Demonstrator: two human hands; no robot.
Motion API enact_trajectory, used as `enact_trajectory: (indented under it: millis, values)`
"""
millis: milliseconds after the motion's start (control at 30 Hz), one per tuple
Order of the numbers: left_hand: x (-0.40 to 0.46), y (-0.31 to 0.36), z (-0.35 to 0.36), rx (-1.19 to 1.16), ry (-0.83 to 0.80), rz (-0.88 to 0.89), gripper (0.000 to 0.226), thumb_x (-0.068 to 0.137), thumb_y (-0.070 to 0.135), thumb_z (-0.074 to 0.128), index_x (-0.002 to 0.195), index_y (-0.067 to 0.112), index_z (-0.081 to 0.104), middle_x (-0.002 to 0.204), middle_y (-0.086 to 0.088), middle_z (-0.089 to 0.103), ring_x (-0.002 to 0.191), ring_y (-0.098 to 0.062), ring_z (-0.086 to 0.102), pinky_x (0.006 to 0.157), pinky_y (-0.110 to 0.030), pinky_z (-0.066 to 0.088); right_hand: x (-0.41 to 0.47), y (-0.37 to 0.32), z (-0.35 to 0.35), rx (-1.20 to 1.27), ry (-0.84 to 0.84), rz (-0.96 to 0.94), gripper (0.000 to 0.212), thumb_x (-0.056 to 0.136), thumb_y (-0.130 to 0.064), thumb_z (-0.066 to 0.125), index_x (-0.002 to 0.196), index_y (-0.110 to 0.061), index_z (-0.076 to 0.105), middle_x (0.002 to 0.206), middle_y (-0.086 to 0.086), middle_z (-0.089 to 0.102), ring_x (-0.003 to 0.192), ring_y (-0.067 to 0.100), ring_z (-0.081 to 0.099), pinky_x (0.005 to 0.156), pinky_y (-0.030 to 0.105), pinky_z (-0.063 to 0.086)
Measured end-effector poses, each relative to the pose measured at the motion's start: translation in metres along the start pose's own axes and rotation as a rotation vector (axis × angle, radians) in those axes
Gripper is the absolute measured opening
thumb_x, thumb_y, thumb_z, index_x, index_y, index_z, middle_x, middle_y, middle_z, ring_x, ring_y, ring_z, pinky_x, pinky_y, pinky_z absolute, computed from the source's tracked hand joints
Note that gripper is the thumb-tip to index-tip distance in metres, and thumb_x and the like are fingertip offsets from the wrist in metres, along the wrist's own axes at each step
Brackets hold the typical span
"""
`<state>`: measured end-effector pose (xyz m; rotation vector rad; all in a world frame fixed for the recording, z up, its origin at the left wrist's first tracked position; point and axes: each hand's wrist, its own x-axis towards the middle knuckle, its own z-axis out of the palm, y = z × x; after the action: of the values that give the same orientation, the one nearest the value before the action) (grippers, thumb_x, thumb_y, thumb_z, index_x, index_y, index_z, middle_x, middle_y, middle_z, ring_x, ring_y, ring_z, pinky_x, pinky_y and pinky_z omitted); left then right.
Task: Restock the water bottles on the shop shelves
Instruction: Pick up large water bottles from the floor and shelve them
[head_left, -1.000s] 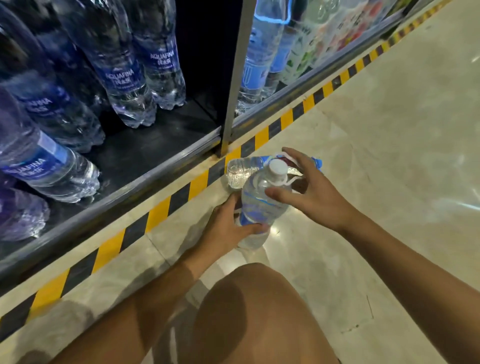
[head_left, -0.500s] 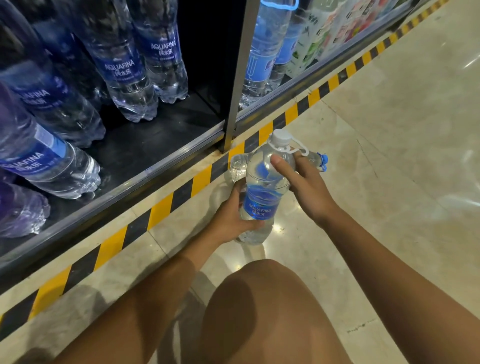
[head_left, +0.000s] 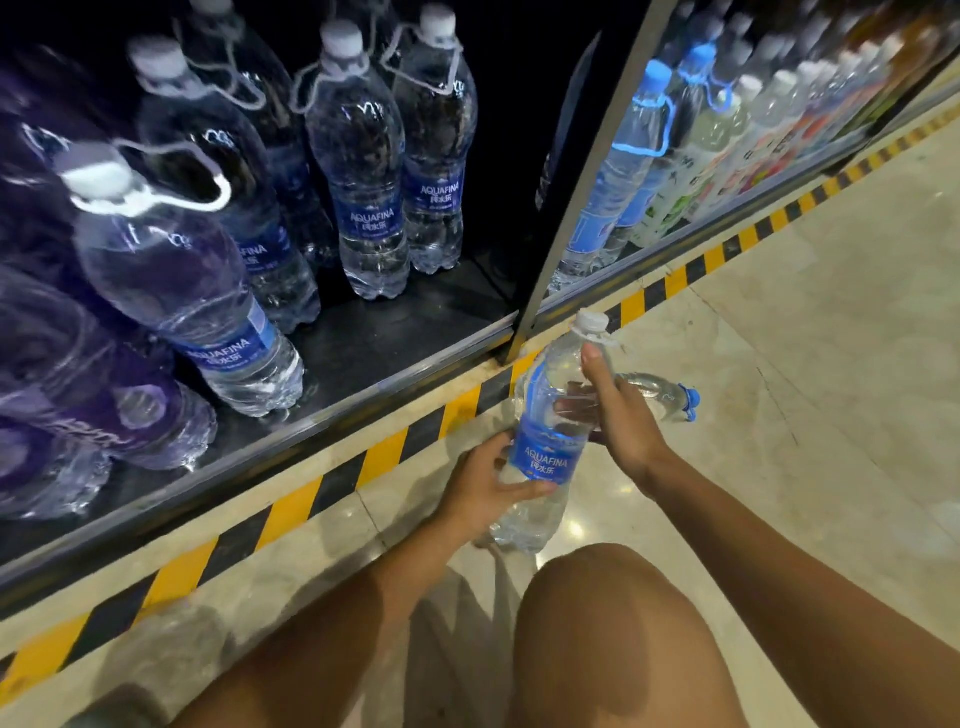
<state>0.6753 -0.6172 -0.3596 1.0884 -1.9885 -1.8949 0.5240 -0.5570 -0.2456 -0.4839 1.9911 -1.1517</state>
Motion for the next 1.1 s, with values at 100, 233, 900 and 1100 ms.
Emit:
enact_trajectory:
  millis: [100, 233, 900, 1100]
  values:
    - [-0.014, 0.009, -0.028, -0.035, 0.123, 0.049, 0.072, 0.058, 0.059, 0.089, 0.120, 0.030, 0.066, 0.115, 0.013, 0.073, 0.109, -0.010, 0.067, 0.098, -0.046, 0.054, -0.006, -0.023, 0.015, -0.034, -0.042, -0.094, 0.081, 0.071, -0.093, 0.046, 0.116, -0.029, 0.069, 0.108, -0.006, 0.077, 0.102, 0.013, 0.074, 0.097, 0.046, 0.057]
    - [-0.027, 0.031, -0.066, -0.080, 0.285, 0.155, 0.063, 0.056, 0.057, 0.090, 0.112, 0.035, 0.070, 0.104, 0.015, 0.076, 0.101, -0.010, 0.070, 0.093, -0.041, 0.057, -0.013, -0.074, 0.039, -0.118, -0.138, -0.237, 0.094, 0.069, -0.099, 0.042, 0.128, -0.031, 0.066, 0.121, -0.006, 0.074, 0.115, 0.016, 0.068, 0.107, 0.051, 0.049]
    - [-0.012, 0.084, -0.186, -0.127, 0.540, 0.257, 0.077, 0.069, 0.019, 0.088, 0.138, 0.032, 0.057, 0.118, 0.006, 0.073, 0.110, -0.018, 0.068, 0.099, -0.045, 0.055, -0.018, -0.136, 0.140, 0.083, -0.231, -0.655, 0.057, 0.097, -0.052, 0.056, 0.141, -0.015, 0.053, 0.136, -0.001, 0.065, 0.126, 0.013, 0.062, 0.108, 0.042, 0.051]
    - [0.000, 0.065, -0.186, -0.117, 0.614, 0.243, 0.074, 0.071, 0.013, 0.088, 0.136, 0.034, 0.058, 0.105, 0.019, 0.070, 0.098, -0.002, 0.066, 0.091, -0.025, 0.054, 0.006, -0.131, 0.155, 0.080, -0.272, -0.631, 0.053, 0.098, -0.047, 0.060, 0.139, -0.014, 0.055, 0.133, 0.000, 0.067, 0.125, 0.017, 0.063, 0.108, 0.047, 0.051]
